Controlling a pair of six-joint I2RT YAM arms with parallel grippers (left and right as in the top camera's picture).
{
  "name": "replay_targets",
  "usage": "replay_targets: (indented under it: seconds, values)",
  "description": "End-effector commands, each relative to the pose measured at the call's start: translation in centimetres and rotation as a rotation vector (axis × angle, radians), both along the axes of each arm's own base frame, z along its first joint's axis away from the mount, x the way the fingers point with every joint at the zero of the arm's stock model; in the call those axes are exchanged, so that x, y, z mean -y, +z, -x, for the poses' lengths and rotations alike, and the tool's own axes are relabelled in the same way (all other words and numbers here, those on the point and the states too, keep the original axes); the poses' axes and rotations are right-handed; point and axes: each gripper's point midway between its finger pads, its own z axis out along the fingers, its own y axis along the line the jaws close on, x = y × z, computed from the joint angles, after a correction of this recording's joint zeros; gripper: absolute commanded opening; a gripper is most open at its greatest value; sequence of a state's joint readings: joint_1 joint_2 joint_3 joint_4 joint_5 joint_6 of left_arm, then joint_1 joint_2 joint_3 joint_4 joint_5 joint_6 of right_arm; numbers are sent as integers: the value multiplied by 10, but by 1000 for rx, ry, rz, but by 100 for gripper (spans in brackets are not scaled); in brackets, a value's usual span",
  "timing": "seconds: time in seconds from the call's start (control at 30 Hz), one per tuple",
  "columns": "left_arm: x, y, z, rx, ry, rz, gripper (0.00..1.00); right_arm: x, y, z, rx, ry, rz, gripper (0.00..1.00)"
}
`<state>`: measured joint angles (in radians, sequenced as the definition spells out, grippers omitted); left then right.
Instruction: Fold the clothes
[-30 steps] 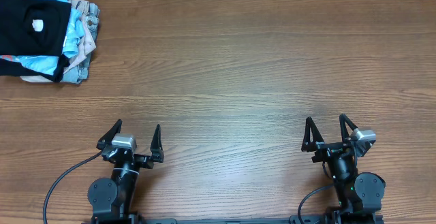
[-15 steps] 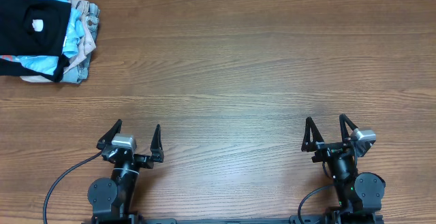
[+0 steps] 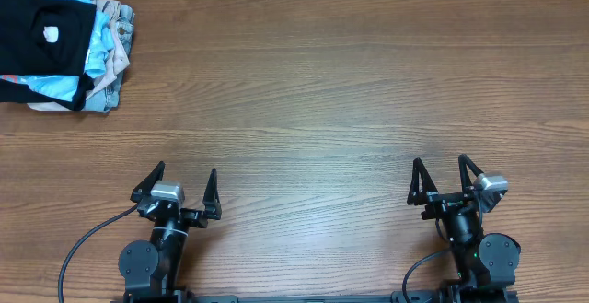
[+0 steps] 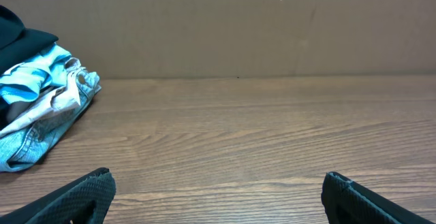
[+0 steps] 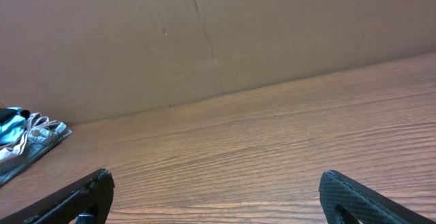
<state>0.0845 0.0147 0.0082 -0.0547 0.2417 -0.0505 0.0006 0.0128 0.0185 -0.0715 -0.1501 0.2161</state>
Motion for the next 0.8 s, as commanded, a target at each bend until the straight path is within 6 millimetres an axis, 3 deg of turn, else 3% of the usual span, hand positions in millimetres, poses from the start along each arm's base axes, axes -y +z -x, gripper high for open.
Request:
replay_targets:
  seconds: [0.0, 0.77]
  values:
    - [-1, 1, 0, 8, 9, -7, 100, -1, -1, 0, 5, 6, -5, 100]
    - [-1, 1, 0, 8, 9, -7, 100, -1, -1, 0, 5, 6, -5, 100]
